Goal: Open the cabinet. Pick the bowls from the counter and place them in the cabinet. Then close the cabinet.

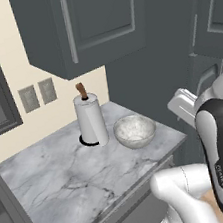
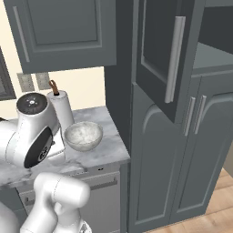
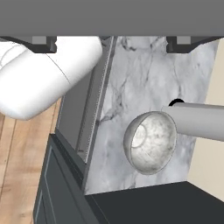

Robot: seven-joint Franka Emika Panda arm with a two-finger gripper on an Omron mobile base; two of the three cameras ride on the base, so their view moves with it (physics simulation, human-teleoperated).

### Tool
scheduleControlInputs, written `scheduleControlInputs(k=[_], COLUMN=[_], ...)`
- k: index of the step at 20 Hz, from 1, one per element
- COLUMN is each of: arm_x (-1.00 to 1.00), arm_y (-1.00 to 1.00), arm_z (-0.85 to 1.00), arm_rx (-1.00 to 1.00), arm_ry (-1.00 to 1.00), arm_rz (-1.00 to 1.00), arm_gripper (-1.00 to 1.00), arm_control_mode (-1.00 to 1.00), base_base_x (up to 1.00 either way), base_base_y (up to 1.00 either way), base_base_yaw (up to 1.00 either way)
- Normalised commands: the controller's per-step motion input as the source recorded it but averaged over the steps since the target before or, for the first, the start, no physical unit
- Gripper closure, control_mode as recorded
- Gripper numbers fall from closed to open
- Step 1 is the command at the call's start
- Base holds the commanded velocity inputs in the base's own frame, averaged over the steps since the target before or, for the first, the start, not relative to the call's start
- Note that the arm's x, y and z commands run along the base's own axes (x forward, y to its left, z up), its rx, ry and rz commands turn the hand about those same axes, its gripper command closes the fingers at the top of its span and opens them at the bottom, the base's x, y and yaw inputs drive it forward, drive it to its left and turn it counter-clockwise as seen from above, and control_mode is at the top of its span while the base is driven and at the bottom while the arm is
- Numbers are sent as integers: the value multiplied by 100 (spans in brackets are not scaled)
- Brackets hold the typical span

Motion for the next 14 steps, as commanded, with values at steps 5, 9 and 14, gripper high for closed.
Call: scheduleControlInputs(k=[5, 9, 14], arm_x=[23, 26, 35], arm_y=[0, 0, 0], arm_z=[-31, -32, -31], arm_rx=[0, 0, 0], arm_ry=[0, 0, 0], arm_rz=[0, 0, 0], arm_gripper=[-100, -100, -100], arm_control_mode=[-100, -100, -100], base_base_x=[0, 0, 0], base_base_y=[0, 0, 0], base_base_yaw=[0, 0, 0])
